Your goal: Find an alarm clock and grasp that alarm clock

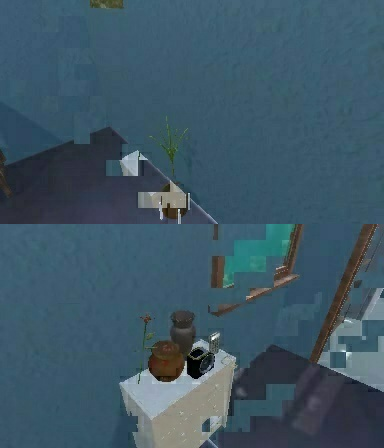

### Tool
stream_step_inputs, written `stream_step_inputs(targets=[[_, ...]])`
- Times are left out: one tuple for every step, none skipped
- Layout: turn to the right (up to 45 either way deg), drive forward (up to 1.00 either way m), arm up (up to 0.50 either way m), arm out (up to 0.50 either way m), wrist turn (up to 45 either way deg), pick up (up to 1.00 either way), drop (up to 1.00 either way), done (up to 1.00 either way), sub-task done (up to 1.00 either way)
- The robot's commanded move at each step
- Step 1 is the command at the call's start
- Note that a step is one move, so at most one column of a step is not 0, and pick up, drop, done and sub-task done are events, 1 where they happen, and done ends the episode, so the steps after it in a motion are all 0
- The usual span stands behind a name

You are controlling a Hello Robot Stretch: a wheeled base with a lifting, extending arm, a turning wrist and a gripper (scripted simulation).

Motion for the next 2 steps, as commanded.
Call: stream_step_inputs(targets=[[0.0,0.0,0.5,0.0,0.0,0.0,0.0,0.0,0.0],[0.0,0.0,0.28,0.0,0.0,0.0,0.0,0.0,0.0]])
